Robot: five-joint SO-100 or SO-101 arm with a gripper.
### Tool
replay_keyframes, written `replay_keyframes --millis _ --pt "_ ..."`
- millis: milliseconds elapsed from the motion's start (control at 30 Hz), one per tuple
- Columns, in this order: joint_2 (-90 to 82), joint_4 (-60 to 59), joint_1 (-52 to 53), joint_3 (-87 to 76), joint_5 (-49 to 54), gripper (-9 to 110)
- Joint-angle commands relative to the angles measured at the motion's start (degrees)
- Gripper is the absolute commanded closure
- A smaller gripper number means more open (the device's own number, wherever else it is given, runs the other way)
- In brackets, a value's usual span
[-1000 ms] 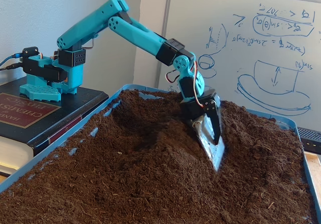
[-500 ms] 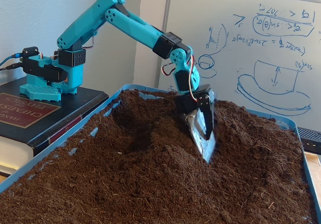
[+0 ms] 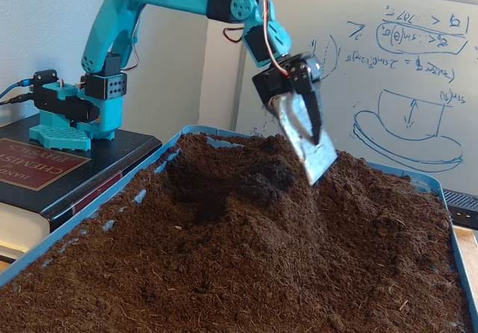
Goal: Build a berm.
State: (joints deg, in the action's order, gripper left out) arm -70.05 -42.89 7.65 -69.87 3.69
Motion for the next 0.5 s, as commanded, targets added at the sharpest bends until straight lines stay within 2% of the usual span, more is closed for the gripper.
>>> replay_keyframes --millis 0,167,367,467 --pt "1.32 4.92 -3.25 15.12 -6.33 101" --pt "14.41 10.02 -8.0 30.85 -16.61 101" --pt "30.41 12.04 -13.71 40.96 -17.84 101" --pt "39.2 19.69 -15.38 45.62 -17.93 101"
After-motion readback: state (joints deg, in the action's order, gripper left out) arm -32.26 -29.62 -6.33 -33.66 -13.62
